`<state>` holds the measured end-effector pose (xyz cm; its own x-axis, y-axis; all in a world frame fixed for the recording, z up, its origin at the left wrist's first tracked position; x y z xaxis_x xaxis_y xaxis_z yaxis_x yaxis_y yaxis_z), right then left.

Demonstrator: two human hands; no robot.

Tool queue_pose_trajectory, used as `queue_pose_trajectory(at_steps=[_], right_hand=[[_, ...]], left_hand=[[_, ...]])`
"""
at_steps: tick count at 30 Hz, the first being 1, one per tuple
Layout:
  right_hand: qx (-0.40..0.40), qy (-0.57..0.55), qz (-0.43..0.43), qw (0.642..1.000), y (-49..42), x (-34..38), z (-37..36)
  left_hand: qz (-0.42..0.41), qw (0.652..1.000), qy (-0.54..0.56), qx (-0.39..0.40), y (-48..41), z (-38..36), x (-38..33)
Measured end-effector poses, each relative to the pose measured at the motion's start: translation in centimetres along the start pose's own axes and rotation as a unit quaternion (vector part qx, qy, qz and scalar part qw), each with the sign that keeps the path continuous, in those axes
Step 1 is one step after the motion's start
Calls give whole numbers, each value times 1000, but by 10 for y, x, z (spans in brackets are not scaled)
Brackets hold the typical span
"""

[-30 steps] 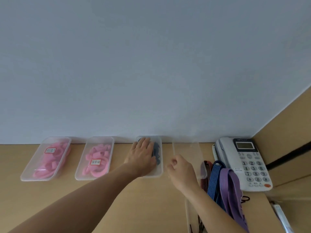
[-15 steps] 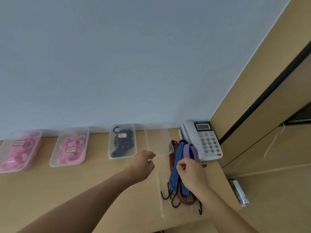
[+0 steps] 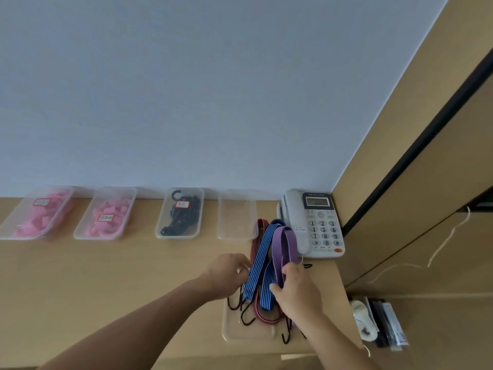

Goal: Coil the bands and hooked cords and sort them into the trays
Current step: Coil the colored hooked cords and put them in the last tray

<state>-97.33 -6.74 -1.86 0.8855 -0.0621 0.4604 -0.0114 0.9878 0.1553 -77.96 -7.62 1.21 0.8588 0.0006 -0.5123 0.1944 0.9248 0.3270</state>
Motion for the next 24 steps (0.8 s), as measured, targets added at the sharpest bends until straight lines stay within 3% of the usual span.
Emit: queue_pose_trajectory(at_steps=[5, 10, 14, 18, 20, 24], right_hand=[[-63, -27, 16, 998, -7, -14, 8], [18, -75, -66, 995, -19, -29, 16], [-1, -134, -52, 990, -21, -31, 30], [-54, -86, 32, 994, -14, -31, 32], [-30, -47, 74, 996, -10, -28, 26], [30, 29, 27, 999, -7, -20, 16]], left_hand=[[45, 998, 24, -22, 4, -10, -14], [54, 998, 23, -31, 8, -12, -26], [43, 998, 12, -42, 5, -6, -39], [33, 998, 11, -43, 3, -2, -49], [26, 999, 10, -41, 3, 0, -51], [26, 999, 7, -31, 11, 3, -48]])
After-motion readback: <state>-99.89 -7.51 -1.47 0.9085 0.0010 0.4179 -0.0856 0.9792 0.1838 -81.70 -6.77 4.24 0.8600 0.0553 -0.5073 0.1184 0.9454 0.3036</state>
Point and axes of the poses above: each hand's wrist, its own y-axis away from the middle knuckle, its own z-axis out of the back of the hand, x = y × z, the point moved 1 cm from there along -y, towards the middle knuckle, and after that the axes turned 7 degrees about -y, right-handed, at the moved point
